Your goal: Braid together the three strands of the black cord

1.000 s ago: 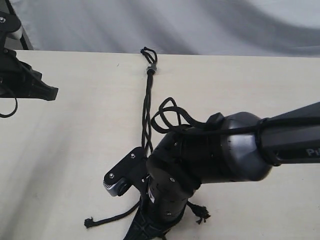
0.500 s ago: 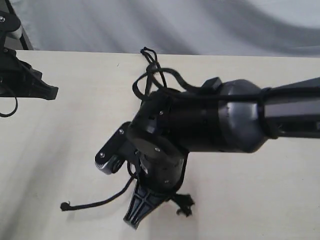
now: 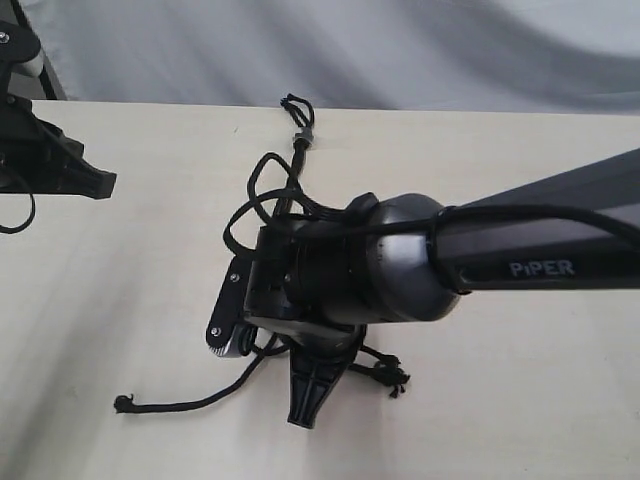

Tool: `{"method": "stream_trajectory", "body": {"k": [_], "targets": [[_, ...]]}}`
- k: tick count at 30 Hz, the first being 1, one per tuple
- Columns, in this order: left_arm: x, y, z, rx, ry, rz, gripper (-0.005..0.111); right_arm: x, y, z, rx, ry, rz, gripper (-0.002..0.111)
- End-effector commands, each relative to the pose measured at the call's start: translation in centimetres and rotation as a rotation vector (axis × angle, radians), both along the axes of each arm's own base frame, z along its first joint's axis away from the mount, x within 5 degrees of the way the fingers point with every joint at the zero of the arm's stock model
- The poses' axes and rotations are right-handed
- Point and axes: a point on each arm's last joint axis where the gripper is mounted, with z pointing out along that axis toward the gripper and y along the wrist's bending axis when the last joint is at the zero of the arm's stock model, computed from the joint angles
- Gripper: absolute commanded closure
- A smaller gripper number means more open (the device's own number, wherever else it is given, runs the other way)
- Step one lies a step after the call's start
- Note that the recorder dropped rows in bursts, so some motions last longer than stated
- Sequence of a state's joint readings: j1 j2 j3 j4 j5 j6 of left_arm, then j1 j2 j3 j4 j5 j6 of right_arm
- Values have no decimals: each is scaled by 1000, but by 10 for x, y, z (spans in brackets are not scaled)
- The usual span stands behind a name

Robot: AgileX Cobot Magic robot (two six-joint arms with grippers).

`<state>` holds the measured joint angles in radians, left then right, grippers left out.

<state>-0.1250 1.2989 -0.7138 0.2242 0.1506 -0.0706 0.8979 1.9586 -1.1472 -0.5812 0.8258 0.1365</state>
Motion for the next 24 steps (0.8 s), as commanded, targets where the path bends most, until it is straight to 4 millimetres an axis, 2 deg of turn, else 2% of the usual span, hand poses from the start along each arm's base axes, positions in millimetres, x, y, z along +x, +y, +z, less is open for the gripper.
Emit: {"method": "stream_trajectory", "body": {"k": [1, 4, 7, 11, 15, 24], "targets": [[-1, 1, 1, -5, -2, 6, 106, 11, 2, -7, 52, -26, 26, 109], [-1, 1, 1, -5, -1, 6, 106, 8, 0, -20, 39, 35, -32, 109], [-1, 1, 1, -6, -8, 5, 106, -5, 2, -26, 37, 131, -90, 109], [-1, 1, 2, -7, -10, 5, 106, -35, 20, -30, 64, 312, 27, 109], [-1, 1, 2, -7, -10, 5, 106, -54, 33, -30, 53, 361, 178, 109], [-1, 1, 2, -6, -8, 5, 106, -37, 21, -23, 49, 327, 153, 109]]}}
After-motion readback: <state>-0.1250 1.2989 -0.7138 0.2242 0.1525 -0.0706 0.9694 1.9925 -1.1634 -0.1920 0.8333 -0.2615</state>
